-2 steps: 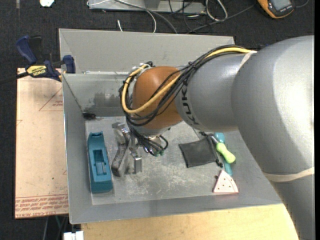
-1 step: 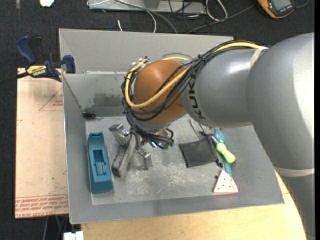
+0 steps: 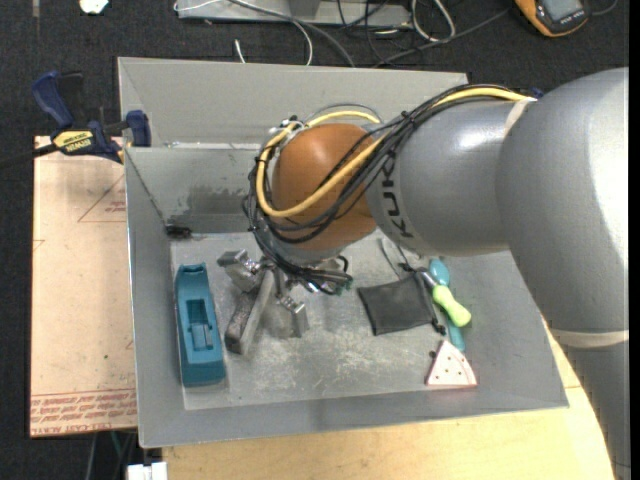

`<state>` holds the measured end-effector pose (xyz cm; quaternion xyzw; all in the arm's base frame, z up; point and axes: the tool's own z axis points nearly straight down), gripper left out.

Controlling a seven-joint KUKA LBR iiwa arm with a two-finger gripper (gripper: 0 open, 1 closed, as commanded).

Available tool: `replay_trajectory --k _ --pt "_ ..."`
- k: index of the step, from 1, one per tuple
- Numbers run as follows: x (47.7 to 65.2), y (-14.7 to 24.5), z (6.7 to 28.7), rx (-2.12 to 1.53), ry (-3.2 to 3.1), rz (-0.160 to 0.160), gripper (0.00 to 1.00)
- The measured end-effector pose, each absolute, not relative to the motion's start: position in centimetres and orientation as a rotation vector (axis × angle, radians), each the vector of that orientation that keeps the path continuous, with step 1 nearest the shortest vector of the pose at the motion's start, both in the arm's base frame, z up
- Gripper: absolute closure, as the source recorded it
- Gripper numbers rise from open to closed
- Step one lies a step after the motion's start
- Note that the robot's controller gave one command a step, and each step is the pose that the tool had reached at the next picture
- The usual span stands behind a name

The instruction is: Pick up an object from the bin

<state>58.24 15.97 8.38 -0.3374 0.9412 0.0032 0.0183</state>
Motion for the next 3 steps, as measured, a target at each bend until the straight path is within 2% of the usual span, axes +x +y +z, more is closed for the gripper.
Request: replay_trajectory --k 1,2,3 --pt "59.7 15.5 7.9 -1.355 2.788 -0.002 1.0" --pt "59.7 15.5 7.9 -1.354 2.788 -0.002 1.0" --pt "59.3 15.5 10.8 -1.356 2.798 0.003 1.0"
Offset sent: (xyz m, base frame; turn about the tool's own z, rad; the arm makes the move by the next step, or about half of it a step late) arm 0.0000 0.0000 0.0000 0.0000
